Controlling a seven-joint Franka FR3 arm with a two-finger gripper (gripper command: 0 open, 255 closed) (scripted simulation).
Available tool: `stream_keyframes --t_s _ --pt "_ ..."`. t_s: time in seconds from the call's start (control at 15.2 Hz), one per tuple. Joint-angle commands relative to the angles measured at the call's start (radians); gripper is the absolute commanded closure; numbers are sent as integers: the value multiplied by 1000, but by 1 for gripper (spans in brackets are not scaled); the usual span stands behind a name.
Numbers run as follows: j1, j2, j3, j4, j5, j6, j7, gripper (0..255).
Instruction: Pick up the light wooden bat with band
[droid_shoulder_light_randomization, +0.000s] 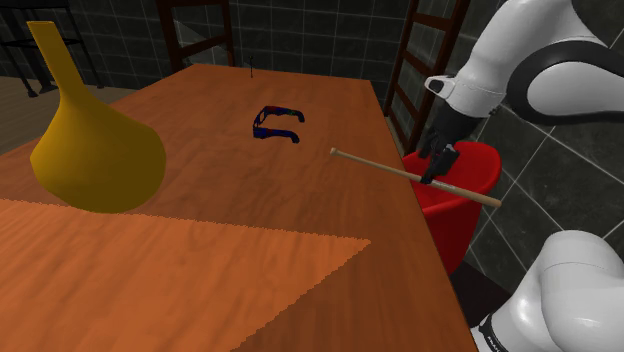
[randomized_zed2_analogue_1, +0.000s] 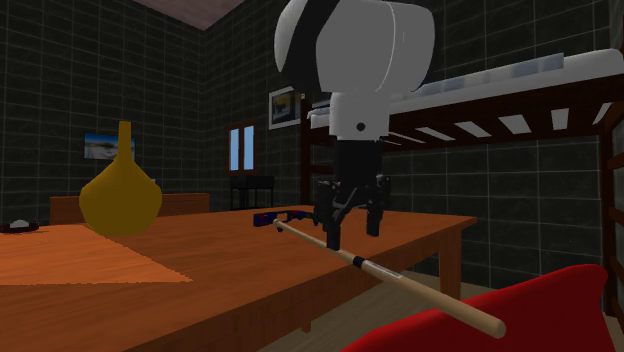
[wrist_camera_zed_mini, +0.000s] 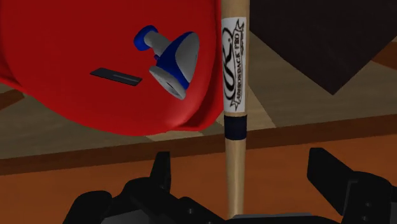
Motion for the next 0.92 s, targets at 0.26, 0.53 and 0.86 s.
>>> stream_keyframes --t_s 0.26,0.53,0.86 --pt "1 -16 -10 -81 -14 66 -15 0" --pt "1 -14 -11 -79 -15 66 -16 255" --pt "1 -11 -11 -75 -14 65 -16 255"
